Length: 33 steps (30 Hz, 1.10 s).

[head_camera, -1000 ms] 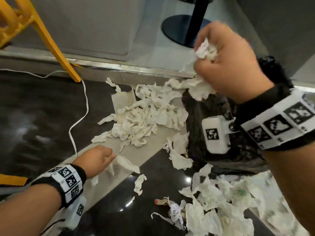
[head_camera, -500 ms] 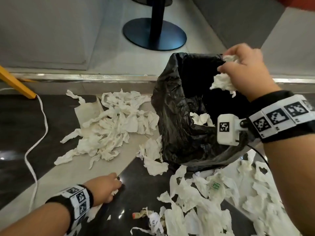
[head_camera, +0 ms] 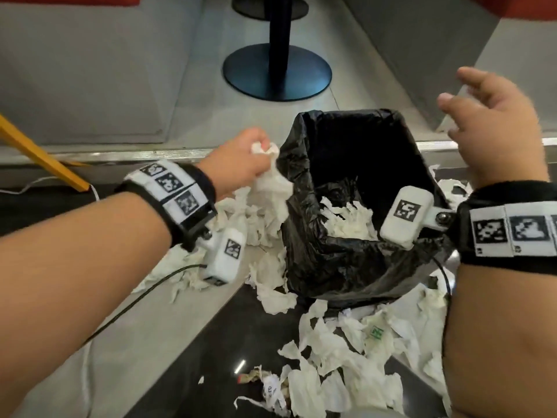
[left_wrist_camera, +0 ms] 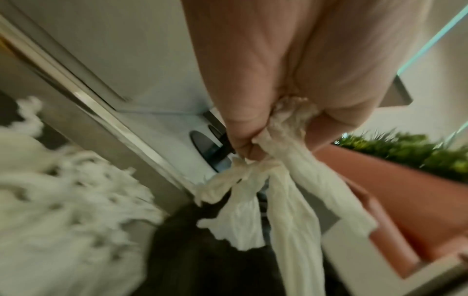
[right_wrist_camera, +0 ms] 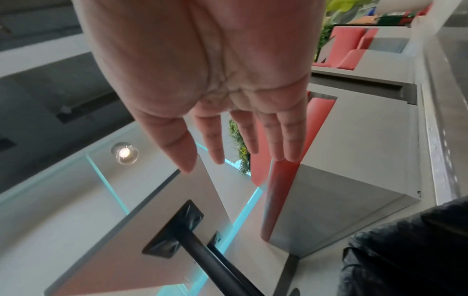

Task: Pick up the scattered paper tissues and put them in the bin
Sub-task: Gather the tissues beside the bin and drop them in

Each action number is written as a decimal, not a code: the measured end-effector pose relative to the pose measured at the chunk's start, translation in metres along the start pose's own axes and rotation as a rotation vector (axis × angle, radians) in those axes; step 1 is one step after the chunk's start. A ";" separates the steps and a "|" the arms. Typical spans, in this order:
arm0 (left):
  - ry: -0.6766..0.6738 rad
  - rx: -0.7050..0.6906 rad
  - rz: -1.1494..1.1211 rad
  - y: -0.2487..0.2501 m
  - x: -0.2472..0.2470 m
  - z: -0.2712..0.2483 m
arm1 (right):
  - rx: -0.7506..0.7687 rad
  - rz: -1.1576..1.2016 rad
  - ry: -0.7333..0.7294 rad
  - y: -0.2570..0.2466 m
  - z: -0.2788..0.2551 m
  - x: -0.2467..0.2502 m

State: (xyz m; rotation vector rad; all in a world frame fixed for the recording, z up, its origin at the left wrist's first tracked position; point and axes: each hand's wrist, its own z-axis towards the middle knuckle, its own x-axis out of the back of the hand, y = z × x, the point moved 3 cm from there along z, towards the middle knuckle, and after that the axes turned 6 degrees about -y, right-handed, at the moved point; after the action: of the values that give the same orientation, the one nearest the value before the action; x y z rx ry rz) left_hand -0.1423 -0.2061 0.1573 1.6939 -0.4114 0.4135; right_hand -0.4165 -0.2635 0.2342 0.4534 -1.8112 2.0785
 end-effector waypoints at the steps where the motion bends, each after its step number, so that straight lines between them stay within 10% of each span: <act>1: -0.054 -0.024 -0.072 0.024 -0.013 0.013 | -0.003 0.033 0.031 -0.003 -0.004 0.004; 8: -0.528 -0.102 0.496 0.076 -0.084 0.052 | 0.028 0.143 0.021 -0.023 -0.039 0.016; 13: -0.342 -0.256 0.568 0.030 -0.032 0.039 | 0.271 -0.072 -0.154 -0.053 -0.052 -0.037; 17: -0.319 -0.121 0.750 -0.062 0.032 0.010 | 0.418 -0.528 -0.650 -0.037 -0.079 -0.157; 22: -0.350 0.134 0.827 -0.192 0.070 -0.023 | 0.182 -1.074 -1.275 0.090 -0.130 -0.276; 26: -0.374 0.212 0.746 -0.254 0.056 -0.044 | -0.071 -1.162 -1.235 0.165 -0.143 -0.294; 33: -0.285 0.179 0.726 -0.289 0.010 -0.060 | -0.087 -0.927 -1.043 0.180 -0.128 -0.321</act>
State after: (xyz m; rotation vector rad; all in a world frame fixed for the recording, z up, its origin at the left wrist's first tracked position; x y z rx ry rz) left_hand 0.0058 -0.1031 -0.0763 1.7426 -1.2438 0.7507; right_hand -0.2152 -0.1755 -0.0878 2.1311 -1.5358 1.1079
